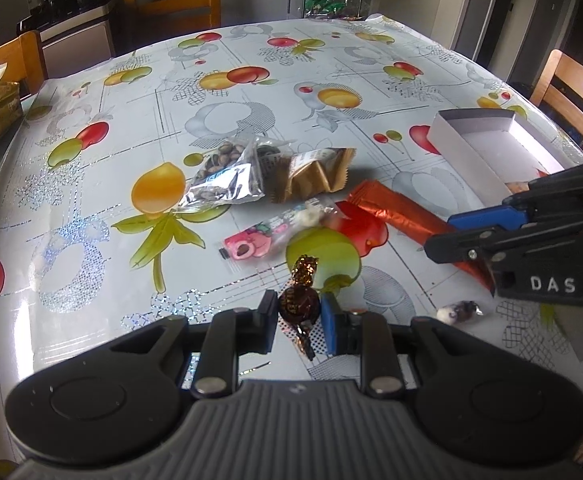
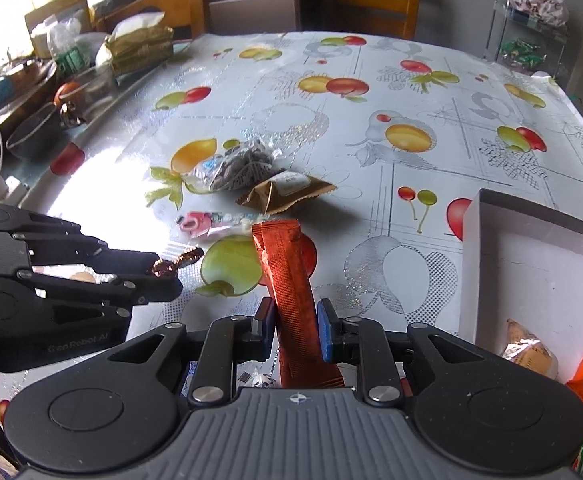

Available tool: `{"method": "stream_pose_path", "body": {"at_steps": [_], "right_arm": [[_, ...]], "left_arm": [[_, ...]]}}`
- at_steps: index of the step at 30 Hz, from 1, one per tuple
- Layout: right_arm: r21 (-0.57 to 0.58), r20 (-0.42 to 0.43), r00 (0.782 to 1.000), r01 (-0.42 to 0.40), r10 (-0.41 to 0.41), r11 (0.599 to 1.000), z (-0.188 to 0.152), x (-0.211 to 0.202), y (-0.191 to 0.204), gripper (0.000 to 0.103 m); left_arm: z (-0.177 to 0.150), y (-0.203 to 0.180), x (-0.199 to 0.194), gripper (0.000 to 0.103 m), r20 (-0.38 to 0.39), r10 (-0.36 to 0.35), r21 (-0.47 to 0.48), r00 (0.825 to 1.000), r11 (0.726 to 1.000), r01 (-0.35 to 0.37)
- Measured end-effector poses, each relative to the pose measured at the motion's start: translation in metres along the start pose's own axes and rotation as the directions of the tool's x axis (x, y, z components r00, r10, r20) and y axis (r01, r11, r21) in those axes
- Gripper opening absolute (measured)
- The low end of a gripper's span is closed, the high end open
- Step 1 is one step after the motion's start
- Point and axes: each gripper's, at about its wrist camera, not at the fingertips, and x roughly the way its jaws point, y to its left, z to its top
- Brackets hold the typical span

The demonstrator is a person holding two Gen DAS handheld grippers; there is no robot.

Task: Organize snacks
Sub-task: 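Lift and carry the red snack bar and brown chocolate over the white box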

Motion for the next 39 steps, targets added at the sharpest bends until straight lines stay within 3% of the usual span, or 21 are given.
{"method": "stream_pose_path", "body": {"at_steps": [39], "right_arm": [[0.078,0.116,0.992,0.043,-0.052,0.996,0.005,-0.054,-0.026,0.024]], "left_arm": [[0.037,-0.041,-0.021,0.021,0.091,-0.071,0.068,0.993,0.996,0.065]]}}
